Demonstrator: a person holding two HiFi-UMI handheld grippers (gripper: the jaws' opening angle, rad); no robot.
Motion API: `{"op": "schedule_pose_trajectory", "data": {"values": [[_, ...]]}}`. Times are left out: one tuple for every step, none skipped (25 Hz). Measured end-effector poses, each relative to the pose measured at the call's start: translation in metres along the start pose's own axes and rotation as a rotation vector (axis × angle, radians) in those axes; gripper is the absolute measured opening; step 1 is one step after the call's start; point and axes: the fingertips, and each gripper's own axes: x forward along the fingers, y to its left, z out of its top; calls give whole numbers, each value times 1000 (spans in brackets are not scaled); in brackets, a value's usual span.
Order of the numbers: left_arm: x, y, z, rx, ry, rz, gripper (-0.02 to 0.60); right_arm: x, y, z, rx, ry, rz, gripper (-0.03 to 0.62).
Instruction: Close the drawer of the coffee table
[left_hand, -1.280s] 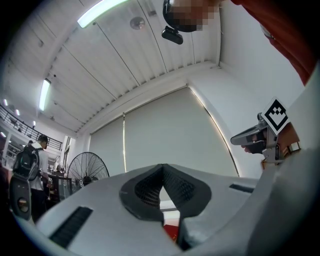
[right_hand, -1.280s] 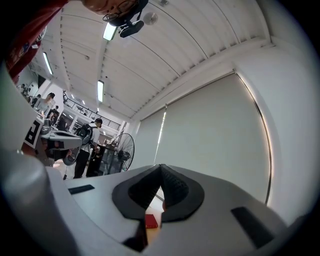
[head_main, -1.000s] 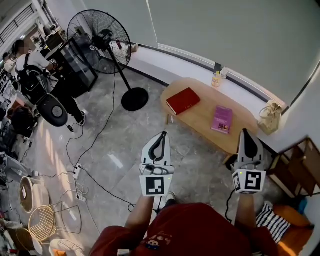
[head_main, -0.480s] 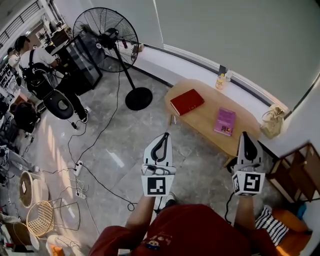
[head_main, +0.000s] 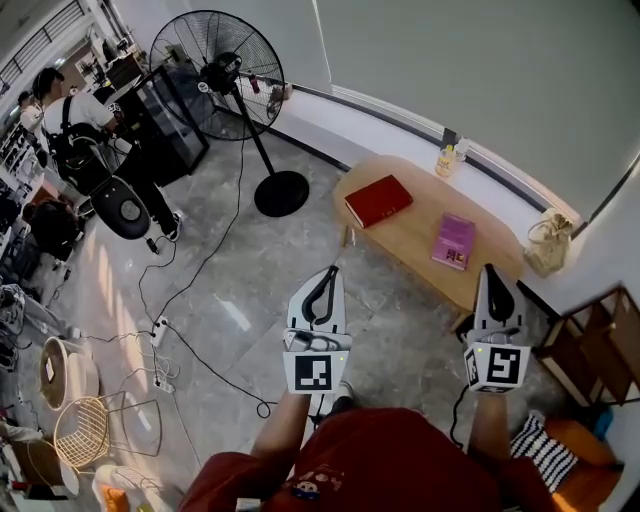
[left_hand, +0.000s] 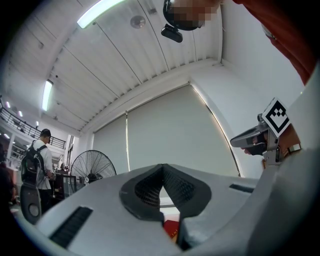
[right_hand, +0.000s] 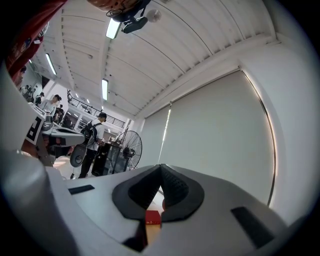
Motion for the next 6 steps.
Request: {"op": "schedule_pose_trajectory", "data": {"values": [[-1,1,-1,-6,2,3,8,0,1,-1,2,1,-1,-3],[-1,1,-1,7,6,-2,8,0,1,-1,3,1,-1,-3],[-1,0,-2,36,12,-13,8,0,1,-2,5,1,-1,-3],[-1,-1,-3,71,22,-26,8,1,1,-2,6,1,0,-3],[-1,-2,-5,97,32,-35,8,1,1,-3,7,1,1,-3],[-1,-3,-7,114,41,-41,8,1,1,-4,8,1,2,-3]]}}
